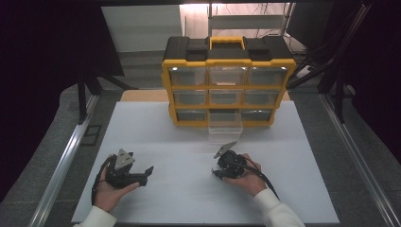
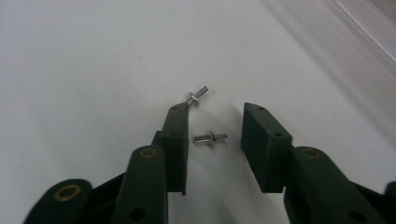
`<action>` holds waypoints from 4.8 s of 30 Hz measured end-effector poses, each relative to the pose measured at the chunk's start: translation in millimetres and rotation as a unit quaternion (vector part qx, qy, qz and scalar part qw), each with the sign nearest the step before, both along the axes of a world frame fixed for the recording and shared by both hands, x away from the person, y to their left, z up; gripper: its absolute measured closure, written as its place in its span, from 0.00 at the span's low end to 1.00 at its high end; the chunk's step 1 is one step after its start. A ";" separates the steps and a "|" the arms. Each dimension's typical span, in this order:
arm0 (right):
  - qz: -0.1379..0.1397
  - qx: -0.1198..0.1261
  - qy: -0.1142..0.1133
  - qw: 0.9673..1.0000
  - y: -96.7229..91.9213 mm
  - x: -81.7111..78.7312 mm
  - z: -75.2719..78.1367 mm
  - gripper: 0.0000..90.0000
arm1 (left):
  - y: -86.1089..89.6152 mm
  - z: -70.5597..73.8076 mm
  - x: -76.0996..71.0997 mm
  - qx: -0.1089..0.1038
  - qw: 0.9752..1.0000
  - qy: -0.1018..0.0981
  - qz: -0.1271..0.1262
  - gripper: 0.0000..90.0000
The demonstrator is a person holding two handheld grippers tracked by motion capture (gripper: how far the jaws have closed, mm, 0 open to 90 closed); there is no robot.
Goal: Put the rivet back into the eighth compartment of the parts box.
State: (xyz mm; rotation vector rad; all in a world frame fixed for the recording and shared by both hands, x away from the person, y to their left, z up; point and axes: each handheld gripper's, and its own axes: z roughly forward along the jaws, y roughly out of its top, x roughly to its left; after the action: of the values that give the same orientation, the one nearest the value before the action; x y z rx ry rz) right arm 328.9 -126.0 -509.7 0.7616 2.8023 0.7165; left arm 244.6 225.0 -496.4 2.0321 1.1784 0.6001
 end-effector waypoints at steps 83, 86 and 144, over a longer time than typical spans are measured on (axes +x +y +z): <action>-0.039 0.109 -0.047 0.992 -35.2 23.3 81.0 0.82 | 1.8 -0.3 0.4 -0.001 1.000 0.001 0.005 0.11; -0.040 0.111 -0.051 0.992 -35.5 25.2 84.2 0.82 | 1.2 -0.7 0.6 -0.001 1.000 0.001 0.005 0.11; -0.107 0.141 -0.087 0.980 -49.8 79.4 95.1 0.82 | 4.0 -3.7 0.7 0.001 1.000 0.006 0.007 0.11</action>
State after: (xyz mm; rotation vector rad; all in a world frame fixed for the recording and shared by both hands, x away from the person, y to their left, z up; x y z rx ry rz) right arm 408.3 -175.8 -414.7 0.9762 2.4452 1.0960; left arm 245.4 229.0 -500.1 2.0327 1.2013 0.5973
